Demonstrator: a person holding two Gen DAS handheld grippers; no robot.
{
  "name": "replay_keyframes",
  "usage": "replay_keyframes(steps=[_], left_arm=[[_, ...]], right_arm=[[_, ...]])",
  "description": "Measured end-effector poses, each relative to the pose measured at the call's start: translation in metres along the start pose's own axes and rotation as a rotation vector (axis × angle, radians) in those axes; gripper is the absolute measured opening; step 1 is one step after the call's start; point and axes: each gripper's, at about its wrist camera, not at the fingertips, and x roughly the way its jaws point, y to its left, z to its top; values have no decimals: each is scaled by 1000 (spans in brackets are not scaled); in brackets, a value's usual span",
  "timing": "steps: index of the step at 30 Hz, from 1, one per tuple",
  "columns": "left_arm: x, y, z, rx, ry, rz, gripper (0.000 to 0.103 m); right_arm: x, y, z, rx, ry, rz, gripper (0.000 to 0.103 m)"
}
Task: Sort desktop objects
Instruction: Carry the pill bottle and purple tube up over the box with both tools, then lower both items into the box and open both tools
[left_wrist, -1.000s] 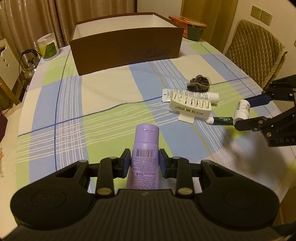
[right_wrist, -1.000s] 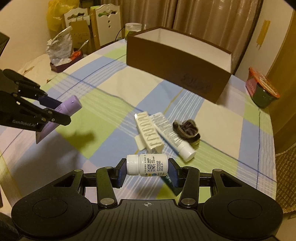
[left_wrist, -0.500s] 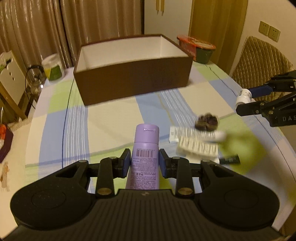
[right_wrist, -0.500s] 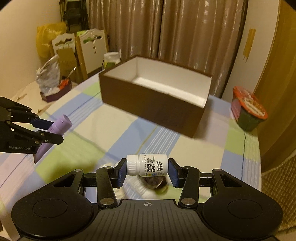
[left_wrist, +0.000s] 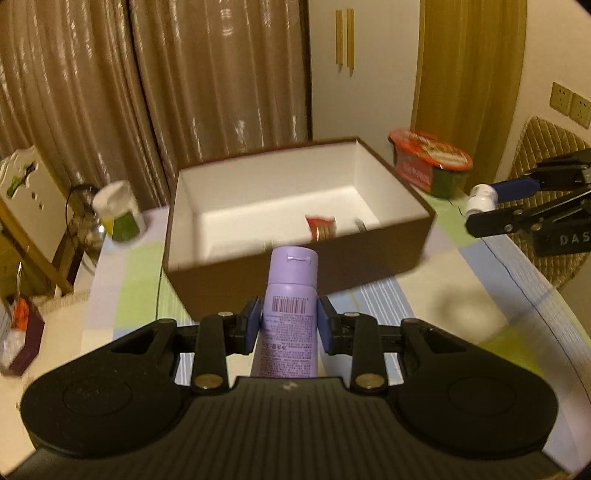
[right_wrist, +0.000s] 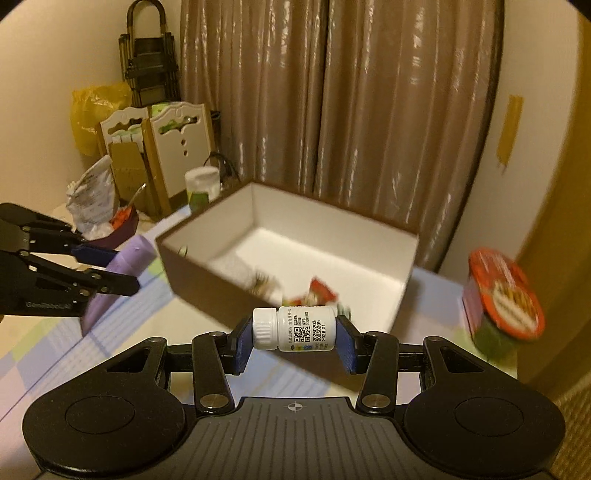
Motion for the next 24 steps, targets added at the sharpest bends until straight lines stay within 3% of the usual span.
replay_keyframes(steps=[10, 18, 24], left_arm=[[102, 39, 68, 47, 9, -49, 28], [180, 49, 79, 29, 68, -83, 28], [208, 47, 77, 25, 98, -92, 27]], right_arm=[[108, -22, 52, 13, 77, -23, 46], [179, -43, 39, 72, 200, -21, 46], [194, -54, 31, 70, 230, -15, 46]])
